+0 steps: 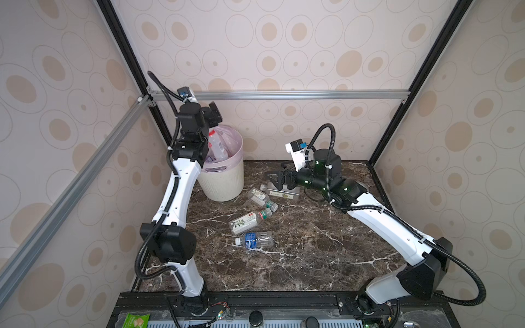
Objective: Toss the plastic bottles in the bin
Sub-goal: 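Open the left gripper to drop the red-banded bottle into the bin, then move both grippers back down toward the frosted square bottle, then lower the right gripper onto the frosted square bottle and close it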
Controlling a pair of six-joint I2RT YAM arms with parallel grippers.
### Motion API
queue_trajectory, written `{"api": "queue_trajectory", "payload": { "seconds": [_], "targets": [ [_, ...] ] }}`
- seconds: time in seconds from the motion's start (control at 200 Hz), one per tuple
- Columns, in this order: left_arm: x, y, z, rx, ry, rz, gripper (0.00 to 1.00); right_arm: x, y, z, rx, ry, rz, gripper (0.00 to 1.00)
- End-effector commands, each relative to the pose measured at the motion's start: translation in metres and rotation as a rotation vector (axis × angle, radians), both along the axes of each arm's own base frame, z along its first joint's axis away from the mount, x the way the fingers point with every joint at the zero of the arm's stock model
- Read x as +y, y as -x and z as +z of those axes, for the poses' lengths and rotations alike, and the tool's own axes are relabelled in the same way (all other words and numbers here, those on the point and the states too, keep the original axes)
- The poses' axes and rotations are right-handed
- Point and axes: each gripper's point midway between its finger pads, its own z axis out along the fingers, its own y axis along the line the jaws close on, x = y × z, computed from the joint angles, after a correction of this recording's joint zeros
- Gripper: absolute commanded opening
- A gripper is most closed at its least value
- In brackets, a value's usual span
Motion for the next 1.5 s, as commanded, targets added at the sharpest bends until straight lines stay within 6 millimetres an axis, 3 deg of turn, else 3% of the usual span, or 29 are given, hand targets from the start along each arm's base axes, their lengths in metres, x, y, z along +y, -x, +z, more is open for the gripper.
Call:
{"api": "queue_trajectory", "payload": {
  "seconds": [0.0,0.075,0.215,0.425,0.595,0.77,1.005,1.175,1.32,1.495],
  "targets": [
    [-0.023,0.044,0.069,-0.127,0.027,-0.091,0.99,-0.002,0.006,-0.007,-0.012,0.032,0.004,1.00],
    [-0.036,0.059,0.086,-0.160,0.031,-0.128,0.99,-0.003,0.006,-0.010,-0.009,0.030,-0.002,1.00],
    [-0.062,0.079,0.100,-0.181,0.028,-0.181,0.99,-0.003,0.005,-0.015,0.007,0.029,-0.011,1.00],
    [-0.088,0.092,0.087,-0.152,0.070,-0.251,0.99,-0.027,-0.008,-0.027,0.016,0.067,-0.143,1.00],
    [-0.129,0.105,0.050,-0.091,0.109,-0.363,0.99,-0.056,-0.038,-0.061,0.120,0.168,-0.219,1.00],
    [-0.162,0.119,-0.012,0.003,0.188,-0.446,0.99,-0.088,-0.075,-0.105,0.172,0.319,-0.290,1.00],
    [-0.197,0.146,-0.094,0.138,0.306,-0.533,0.99,-0.090,-0.113,-0.177,0.242,0.484,-0.175,1.00],
    [-0.195,0.165,-0.137,0.182,0.391,-0.538,0.99,-0.083,-0.126,-0.216,0.236,0.553,-0.114,1.00],
    [-0.180,0.172,-0.148,0.190,0.353,-0.485,0.99,-0.088,-0.134,-0.255,0.288,0.690,-0.084,1.00],
    [-0.185,0.171,-0.166,0.211,0.364,-0.494,0.99,-0.092,-0.146,-0.277,0.237,0.780,-0.076,1.00]
  ]
}}
